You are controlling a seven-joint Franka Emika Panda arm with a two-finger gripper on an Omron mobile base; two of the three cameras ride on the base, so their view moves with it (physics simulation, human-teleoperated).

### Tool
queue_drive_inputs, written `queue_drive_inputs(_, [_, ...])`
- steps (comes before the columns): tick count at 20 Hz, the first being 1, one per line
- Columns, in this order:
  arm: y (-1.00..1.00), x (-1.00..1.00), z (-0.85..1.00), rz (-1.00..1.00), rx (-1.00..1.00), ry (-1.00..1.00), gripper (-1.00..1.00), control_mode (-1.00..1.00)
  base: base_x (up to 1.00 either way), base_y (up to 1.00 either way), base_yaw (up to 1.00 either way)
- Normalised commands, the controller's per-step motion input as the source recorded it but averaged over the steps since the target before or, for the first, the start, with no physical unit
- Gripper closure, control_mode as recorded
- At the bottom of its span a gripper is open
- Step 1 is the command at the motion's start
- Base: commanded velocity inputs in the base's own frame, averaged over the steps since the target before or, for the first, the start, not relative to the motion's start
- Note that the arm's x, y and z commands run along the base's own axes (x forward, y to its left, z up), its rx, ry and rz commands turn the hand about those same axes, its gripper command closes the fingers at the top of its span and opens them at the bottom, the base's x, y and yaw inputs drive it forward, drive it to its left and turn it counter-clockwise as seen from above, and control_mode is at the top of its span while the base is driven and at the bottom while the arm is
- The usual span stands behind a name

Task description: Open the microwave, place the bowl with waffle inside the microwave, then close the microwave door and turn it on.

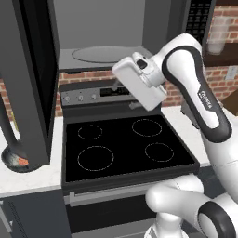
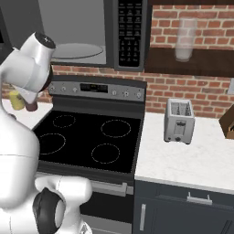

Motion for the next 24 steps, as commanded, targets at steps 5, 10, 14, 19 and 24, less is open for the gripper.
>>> queue_drive_inputs(5, [0.12, 0.05, -0.60, -0.01, -0.23, 0.17, -1.00, -1.00, 0.00, 0.00, 0.00])
queue_drive_inputs(10, [0.34, 0.03, -0.63, 0.00, -0.14, 0.02, -1.00, -1.00, 0.00, 0.00, 0.00])
queue_drive_inputs(14, [0.34, 0.09, -0.69, 0.00, -0.02, -0.10, -1.00, -1.00, 0.00, 0.00, 0.00])
queue_drive_inputs(19, [0.26, 0.27, -0.53, 0.00, 0.00, -0.01, -1.00, -1.00, 0.00, 0.00, 0.00])
queue_drive_inputs(24, [0.26, 0.48, -0.37, 0.00, 0.00, 0.00, -1.00, -1.00, 0.00, 0.00, 0.00])
